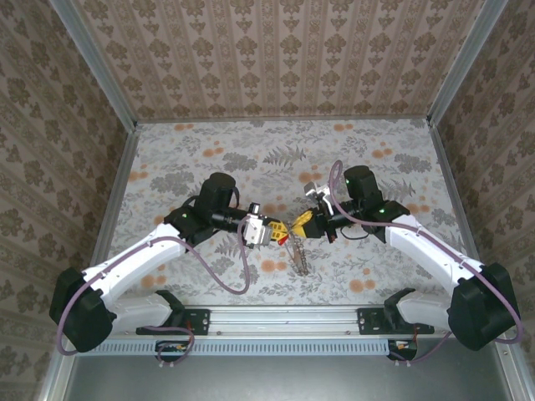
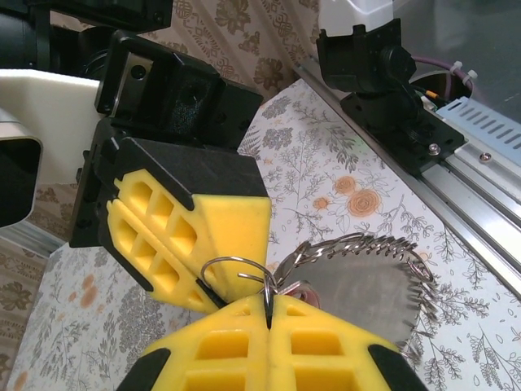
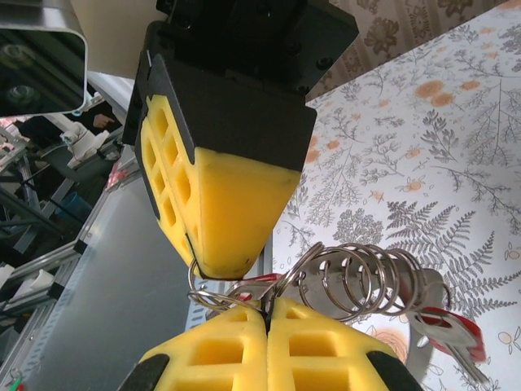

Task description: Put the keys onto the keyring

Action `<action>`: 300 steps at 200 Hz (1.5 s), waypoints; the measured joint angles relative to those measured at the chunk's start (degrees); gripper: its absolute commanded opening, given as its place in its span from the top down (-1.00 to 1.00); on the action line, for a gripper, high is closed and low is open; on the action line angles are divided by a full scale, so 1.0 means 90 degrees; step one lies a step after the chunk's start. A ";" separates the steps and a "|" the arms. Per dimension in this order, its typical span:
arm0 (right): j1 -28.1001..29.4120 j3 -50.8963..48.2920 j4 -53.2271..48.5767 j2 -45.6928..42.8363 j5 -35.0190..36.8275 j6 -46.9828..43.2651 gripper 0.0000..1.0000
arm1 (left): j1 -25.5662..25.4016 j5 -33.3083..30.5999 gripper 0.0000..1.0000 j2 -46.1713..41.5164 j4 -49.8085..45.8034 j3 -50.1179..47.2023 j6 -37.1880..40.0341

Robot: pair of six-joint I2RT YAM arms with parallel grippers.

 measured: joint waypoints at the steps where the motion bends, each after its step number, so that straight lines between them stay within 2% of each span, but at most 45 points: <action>1: 0.0000 0.0000 0.0002 0.0000 0.0000 0.0002 1.00 | 0.0000 0.0000 1.00 0.0000 0.0000 0.0000 0.0000; 73: -0.0049 -0.0090 0.0622 -0.0015 0.0049 0.0563 1.00 | -0.0177 -0.0461 1.00 0.0000 0.0223 0.0000 0.0056; 93: -0.0049 -0.0250 0.0911 -0.0126 0.0206 0.0702 1.00 | -0.0223 -0.0692 0.72 -0.0002 0.0367 -0.0049 -0.0032; 104: -0.0061 -0.0304 0.1015 -0.0182 0.0308 0.0772 1.00 | -0.0257 -0.0843 0.66 -0.0005 0.0437 -0.0104 -0.0148; 124: -0.0080 -0.0347 0.1205 -0.0223 0.0418 0.0850 1.00 | -0.0272 -0.1100 0.30 -0.0010 0.0452 -0.0175 -0.0318; 146: -0.0087 -0.0355 0.1401 -0.0233 0.0503 0.0950 1.00 | -0.0270 -0.1396 0.20 -0.0010 0.0418 -0.0189 -0.0466; 233: -0.0063 -0.0573 0.1965 -0.0296 0.0877 0.1207 1.00 | -0.0289 -0.2115 0.15 -0.0039 0.0442 -0.0209 -0.1241; 300: 0.0005 -0.0823 0.2300 -0.0299 0.1066 0.1253 1.00 | 0.0070 -0.1872 0.27 -0.0362 0.0733 -0.0245 -0.2062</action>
